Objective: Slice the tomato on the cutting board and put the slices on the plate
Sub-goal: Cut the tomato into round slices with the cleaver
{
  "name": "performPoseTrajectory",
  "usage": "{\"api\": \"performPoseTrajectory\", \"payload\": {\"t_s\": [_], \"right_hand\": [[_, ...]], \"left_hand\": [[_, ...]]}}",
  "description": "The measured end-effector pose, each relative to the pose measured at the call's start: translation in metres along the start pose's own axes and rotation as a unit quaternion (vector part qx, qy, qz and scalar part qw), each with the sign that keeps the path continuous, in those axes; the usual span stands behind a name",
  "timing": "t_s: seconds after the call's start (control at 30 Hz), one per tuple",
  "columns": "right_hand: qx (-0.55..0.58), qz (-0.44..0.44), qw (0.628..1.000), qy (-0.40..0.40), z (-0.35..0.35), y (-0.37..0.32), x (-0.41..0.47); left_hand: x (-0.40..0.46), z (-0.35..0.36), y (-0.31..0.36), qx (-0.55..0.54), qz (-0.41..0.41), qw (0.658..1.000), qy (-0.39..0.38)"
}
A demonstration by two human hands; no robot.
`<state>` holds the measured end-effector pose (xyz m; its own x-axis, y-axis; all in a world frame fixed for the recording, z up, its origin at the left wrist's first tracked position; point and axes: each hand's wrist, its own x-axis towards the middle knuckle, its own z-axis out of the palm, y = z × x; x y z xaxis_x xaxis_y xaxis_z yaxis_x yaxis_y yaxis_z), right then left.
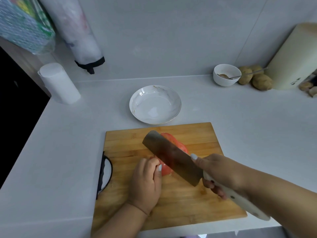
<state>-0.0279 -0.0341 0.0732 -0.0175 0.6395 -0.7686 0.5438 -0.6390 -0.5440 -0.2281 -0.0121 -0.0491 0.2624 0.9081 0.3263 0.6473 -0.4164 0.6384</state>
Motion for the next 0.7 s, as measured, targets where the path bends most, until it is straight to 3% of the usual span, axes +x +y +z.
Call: {"api": "performPoseTrajectory", "payload": {"t_s": [0.27, 0.7], "right_hand": [[-0.053, -0.065, 0.996, 0.016, 0.004, -0.012, -0.026], [-0.098, -0.055, 0.993, 0.026, 0.012, -0.015, -0.034]], "left_hand": [[0.000, 0.001, -0.001, -0.002, -0.002, 1.000, -0.002], [0.001, 0.000, -0.001, -0.011, 0.005, 1.000, 0.006]]}}
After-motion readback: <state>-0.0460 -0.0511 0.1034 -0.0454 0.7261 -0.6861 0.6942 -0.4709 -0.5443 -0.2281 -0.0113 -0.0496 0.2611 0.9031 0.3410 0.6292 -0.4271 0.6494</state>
